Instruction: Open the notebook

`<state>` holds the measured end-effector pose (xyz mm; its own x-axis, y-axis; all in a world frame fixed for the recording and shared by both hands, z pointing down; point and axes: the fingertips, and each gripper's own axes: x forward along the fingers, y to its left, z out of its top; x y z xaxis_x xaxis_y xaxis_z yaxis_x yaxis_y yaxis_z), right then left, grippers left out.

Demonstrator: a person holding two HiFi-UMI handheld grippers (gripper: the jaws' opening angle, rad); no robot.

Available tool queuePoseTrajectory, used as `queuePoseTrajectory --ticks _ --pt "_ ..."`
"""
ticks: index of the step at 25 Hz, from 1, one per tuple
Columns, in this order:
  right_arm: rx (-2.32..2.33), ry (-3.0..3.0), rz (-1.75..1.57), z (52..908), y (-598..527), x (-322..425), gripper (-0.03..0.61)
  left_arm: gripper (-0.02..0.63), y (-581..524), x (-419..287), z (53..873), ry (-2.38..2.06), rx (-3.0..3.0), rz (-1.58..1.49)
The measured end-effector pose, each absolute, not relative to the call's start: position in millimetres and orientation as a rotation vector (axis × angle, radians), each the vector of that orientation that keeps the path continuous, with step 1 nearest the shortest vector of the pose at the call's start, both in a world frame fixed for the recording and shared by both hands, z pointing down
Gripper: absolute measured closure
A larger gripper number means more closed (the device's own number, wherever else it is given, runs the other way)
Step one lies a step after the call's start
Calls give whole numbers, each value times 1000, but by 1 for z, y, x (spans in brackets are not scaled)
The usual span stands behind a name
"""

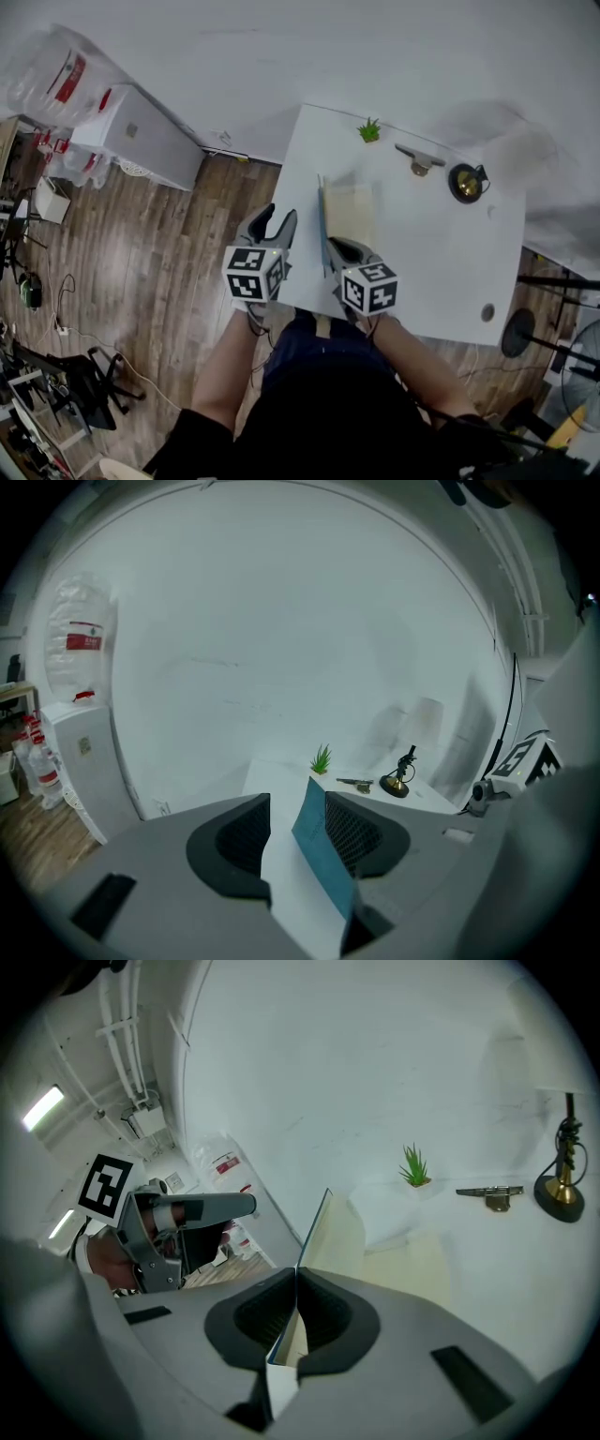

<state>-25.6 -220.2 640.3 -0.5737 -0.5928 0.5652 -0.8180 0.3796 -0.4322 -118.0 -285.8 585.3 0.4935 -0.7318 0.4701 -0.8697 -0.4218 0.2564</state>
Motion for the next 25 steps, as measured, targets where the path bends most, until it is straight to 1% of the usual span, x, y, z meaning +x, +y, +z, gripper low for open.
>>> queuePoseTrajectory --ticks 5,17,25 --pt "1209 -2338 975 640 -219 -51 566 434 -279 -138 585 -1334 2262 375" --pt "1130 -2313 899 657 -216 -114 566 436 -269 -143 594 -1226 2290 418" --pt "1092 -2260 903 695 -217 -160 561 439 -275 -196 603 -1281 2243 420"
